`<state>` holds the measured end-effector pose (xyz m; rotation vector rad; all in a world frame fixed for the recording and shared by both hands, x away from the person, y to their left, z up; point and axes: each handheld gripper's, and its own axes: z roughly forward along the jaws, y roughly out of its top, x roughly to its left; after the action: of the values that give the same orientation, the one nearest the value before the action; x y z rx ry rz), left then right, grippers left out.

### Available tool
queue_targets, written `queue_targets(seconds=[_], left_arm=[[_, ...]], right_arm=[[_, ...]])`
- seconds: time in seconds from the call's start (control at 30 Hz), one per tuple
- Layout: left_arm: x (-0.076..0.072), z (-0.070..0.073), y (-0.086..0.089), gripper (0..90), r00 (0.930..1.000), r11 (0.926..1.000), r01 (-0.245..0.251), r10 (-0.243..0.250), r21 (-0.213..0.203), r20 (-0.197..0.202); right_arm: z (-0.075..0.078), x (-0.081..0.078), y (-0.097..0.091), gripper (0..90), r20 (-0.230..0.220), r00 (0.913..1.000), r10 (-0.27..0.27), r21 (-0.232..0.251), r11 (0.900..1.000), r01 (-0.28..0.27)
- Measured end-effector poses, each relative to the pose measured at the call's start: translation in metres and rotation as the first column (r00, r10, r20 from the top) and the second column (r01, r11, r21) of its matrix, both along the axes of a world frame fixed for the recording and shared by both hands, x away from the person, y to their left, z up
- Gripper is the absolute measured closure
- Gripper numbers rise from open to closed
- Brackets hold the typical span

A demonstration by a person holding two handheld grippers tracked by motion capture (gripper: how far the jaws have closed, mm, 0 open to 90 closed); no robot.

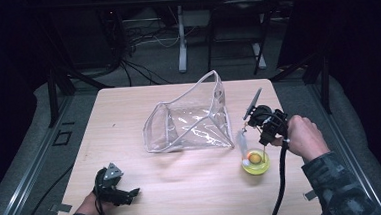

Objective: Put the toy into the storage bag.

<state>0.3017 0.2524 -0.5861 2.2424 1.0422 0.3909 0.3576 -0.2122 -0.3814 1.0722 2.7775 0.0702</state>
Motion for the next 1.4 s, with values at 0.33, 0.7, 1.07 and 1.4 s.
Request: queue_targets(seconds=[0.33, 0.7, 1.07, 1.4], left_arm=[[0.000, 0.000, 0.000, 0.0, 1.0000, 1.0000, -0.001, 0.001, -0.003, -0.001], [0.000, 0.000, 0.000, 0.0, 1.0000, 1.0000, 0.001, -0.001, -0.001, 0.003], [0.001, 0.000, 0.000, 0.0, 0.9999, 0.9999, 0.016, -0.016, -0.004, -0.006], [0.001, 0.001, 0.001, 0.0, 0.9997, 0.9998, 0.022, -0.022, 0.000, -0.014]], right_arm=[[0.017, 0.002, 0.004, 87.9, -0.001, 0.9999, 0.014, -0.002, 0.9999, -0.014], [0.033, 0.010, 0.008, 88.0, 0.003, 0.9999, 0.016, -0.012, 0.9998, -0.016], [0.050, 0.015, 0.017, 87.9, 0.015, 0.9995, 0.029, -0.013, 0.9995, -0.029], [0.068, 0.021, 0.026, 88.0, 0.027, 0.9986, 0.046, -0.026, 0.9986, -0.045]])
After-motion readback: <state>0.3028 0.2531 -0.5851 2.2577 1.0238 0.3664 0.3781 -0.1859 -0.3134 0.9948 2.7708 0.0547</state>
